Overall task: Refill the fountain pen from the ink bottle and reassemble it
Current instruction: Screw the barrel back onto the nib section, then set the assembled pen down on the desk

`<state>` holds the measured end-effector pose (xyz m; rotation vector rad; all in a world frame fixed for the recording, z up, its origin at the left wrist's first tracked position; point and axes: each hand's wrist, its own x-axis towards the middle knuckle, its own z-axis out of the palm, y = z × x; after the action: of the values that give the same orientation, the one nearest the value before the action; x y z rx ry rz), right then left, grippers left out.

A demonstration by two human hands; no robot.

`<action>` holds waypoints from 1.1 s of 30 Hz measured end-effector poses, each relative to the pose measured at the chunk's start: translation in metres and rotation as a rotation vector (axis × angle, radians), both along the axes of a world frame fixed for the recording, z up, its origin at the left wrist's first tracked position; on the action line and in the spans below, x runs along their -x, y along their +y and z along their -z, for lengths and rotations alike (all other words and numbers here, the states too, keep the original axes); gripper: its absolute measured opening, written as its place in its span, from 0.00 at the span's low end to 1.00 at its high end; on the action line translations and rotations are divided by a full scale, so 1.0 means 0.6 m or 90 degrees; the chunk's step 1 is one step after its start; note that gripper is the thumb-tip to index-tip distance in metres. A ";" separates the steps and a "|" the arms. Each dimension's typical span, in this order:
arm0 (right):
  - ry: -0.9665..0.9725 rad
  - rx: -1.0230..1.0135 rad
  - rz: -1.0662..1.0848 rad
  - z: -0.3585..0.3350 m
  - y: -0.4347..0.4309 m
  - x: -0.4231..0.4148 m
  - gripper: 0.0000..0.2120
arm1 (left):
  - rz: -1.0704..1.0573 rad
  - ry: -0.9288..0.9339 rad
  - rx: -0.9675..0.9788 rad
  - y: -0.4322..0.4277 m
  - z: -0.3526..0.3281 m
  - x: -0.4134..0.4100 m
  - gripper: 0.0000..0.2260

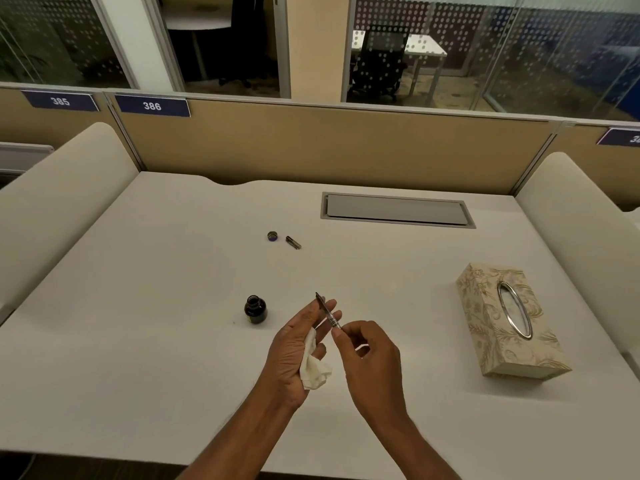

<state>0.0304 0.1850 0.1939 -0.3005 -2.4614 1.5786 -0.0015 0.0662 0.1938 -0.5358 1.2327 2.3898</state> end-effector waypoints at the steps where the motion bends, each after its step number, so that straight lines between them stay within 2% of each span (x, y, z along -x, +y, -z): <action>1: 0.011 -0.006 0.015 0.011 0.001 0.005 0.08 | -0.009 -0.011 0.007 -0.002 0.003 0.002 0.13; 5: 0.015 -0.024 0.087 0.069 0.003 0.035 0.05 | -0.074 -0.019 0.030 -0.013 0.030 0.010 0.12; 16: -0.045 -0.243 0.153 0.212 -0.005 0.110 0.05 | -0.053 -0.030 0.062 -0.032 0.078 0.007 0.16; 19: -0.048 -0.298 0.151 0.232 -0.006 0.120 0.06 | -0.052 -0.028 0.066 -0.034 0.083 0.008 0.18; 21: -0.049 -0.326 0.150 0.241 -0.006 0.125 0.06 | -0.046 -0.026 0.064 -0.033 0.085 0.009 0.16; 33: -0.076 -0.385 0.140 0.272 -0.005 0.135 0.06 | -0.036 -0.051 0.046 -0.031 0.083 0.014 0.16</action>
<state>-0.0503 0.1818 0.0305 -0.5437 -2.7314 0.7001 -0.0102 0.0479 0.1438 -0.6904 1.2886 2.3530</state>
